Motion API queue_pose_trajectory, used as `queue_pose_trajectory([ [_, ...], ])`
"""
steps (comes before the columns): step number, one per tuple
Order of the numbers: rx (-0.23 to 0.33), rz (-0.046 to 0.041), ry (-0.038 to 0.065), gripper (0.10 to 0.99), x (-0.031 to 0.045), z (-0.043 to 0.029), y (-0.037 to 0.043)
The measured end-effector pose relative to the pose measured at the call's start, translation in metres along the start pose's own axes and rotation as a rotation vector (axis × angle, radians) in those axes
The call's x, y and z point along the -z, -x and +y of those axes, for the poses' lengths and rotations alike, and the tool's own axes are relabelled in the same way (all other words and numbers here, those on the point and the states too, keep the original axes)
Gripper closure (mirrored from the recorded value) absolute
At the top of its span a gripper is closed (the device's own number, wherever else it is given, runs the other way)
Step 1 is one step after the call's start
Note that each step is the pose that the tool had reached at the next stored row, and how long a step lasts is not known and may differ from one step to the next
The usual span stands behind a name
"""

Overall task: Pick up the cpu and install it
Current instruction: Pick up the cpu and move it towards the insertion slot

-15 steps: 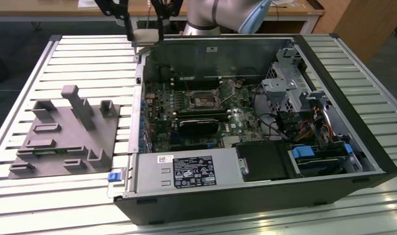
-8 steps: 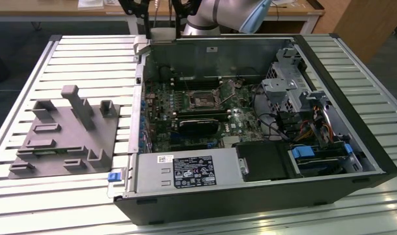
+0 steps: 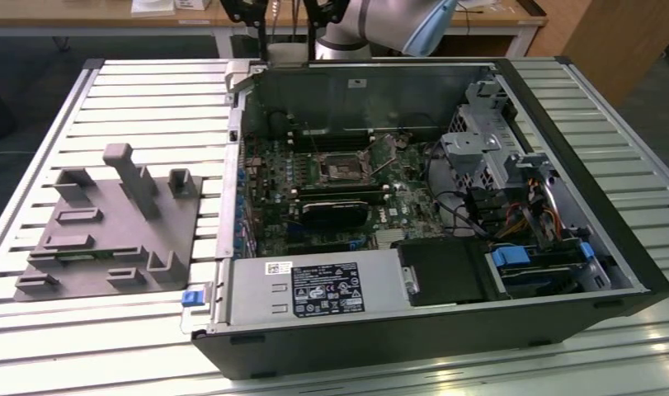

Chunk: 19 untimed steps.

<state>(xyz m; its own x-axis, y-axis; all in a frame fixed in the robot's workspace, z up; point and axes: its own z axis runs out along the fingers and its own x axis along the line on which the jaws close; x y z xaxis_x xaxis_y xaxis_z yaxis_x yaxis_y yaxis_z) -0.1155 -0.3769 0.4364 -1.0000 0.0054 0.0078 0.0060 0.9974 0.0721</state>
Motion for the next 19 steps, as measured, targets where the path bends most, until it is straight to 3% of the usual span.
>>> queue_pose_trajectory([
  [12,0.0,0.0,0.0,0.561,-0.0133,0.0195,0.0528],
  [19,0.0,0.0001,0.0,0.561,-0.0161,0.0247,0.0831],
])
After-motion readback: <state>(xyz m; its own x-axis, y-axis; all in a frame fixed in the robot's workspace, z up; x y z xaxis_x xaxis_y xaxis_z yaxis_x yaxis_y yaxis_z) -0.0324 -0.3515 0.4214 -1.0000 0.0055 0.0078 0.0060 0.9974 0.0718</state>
